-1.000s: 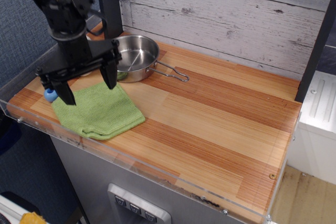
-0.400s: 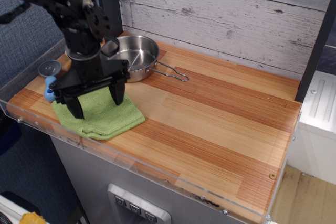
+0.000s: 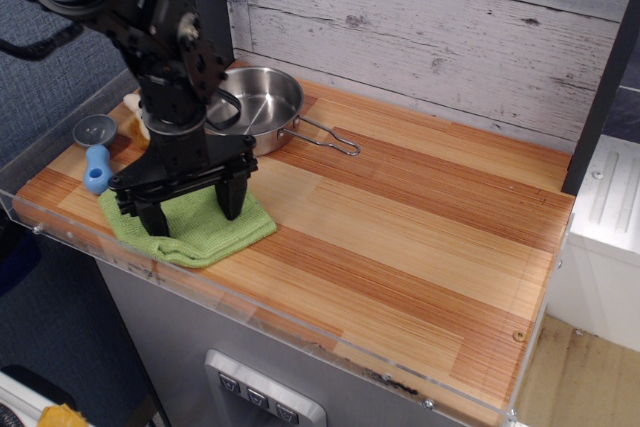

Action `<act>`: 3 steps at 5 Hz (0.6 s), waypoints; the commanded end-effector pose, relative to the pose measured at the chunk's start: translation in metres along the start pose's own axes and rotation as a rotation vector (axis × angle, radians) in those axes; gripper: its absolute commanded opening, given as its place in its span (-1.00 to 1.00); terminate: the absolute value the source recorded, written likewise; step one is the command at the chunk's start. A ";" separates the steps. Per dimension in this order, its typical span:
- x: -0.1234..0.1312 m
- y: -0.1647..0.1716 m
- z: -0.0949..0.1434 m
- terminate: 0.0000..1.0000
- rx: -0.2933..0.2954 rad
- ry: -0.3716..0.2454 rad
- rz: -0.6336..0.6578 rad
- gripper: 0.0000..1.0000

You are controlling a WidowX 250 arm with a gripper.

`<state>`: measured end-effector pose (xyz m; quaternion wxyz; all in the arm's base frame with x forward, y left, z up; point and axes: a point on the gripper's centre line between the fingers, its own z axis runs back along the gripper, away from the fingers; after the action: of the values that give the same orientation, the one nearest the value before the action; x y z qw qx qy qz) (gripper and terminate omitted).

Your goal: Move the cloth to the right of the pot.

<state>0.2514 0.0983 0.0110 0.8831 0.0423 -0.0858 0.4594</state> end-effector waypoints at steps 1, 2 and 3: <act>-0.007 -0.020 0.003 -1.00 -0.026 -0.004 -0.036 1.00; -0.017 -0.038 0.010 -1.00 -0.045 -0.018 -0.100 1.00; -0.034 -0.054 0.015 -1.00 -0.063 -0.022 -0.154 1.00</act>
<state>0.2742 0.0366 0.0116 0.9168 0.0293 -0.0938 0.3870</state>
